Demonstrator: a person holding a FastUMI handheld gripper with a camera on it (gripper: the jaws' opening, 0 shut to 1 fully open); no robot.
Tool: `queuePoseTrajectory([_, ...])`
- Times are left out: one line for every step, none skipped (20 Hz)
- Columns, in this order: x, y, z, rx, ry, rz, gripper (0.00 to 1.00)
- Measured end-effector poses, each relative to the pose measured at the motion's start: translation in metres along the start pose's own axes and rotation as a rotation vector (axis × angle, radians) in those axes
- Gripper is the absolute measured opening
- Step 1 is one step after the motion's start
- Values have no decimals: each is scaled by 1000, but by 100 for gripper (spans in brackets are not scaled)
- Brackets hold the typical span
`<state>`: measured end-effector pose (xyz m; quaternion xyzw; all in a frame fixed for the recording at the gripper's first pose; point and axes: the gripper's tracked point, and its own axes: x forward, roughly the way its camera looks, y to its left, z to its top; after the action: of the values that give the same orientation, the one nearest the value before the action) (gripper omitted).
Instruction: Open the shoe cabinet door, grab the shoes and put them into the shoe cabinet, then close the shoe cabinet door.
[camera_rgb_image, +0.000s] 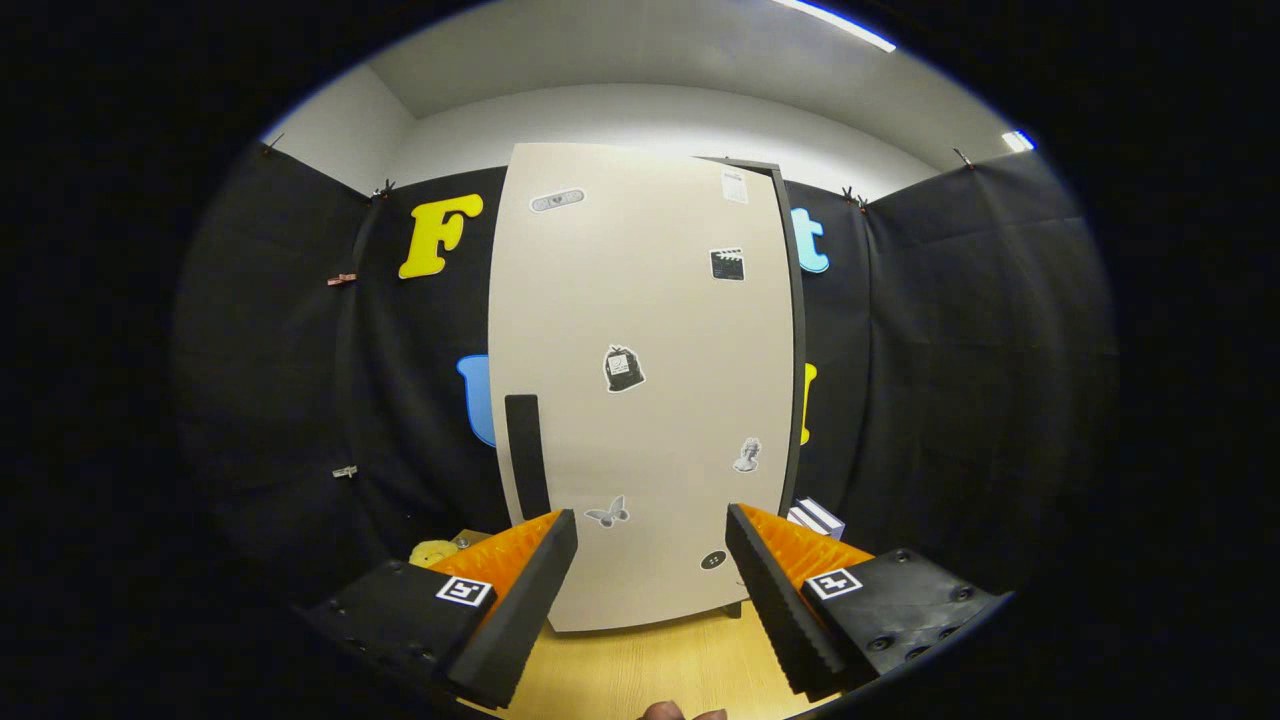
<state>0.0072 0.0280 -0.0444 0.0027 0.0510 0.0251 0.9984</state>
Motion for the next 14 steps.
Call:
queuePoseTrajectory([-1,0,-1,1,-2,-3,98])
queuePoseTrajectory([-1,0,0,6,-5,-4,98])
queuePoseTrajectory([-1,0,0,9,-2,-4,98])
queuePoseTrajectory([-1,0,0,9,-1,-3,98])
queuePoseTrajectory([-2,0,0,8,0,-5,98])
queuePoseTrajectory([-2,0,0,7,-1,-6,98])
queuePoseTrajectory([-3,0,2,7,-5,-6,98])
queuePoseTrajectory([-3,1,2,8,-7,-4,98])
queuePoseTrajectory([-4,2,2,8,-5,-1,98])
queuePoseTrajectory([-5,1,1,7,-5,-2,98])
queuePoseTrajectory([-5,1,0,6,-3,-1,98])
queuePoseTrajectory([-5,1,0,7,-3,-2,98])
queuePoseTrajectory([-5,1,0,8,-1,-3,98])
queuePoseTrajectory([-5,1,1,10,-2,-2,98])
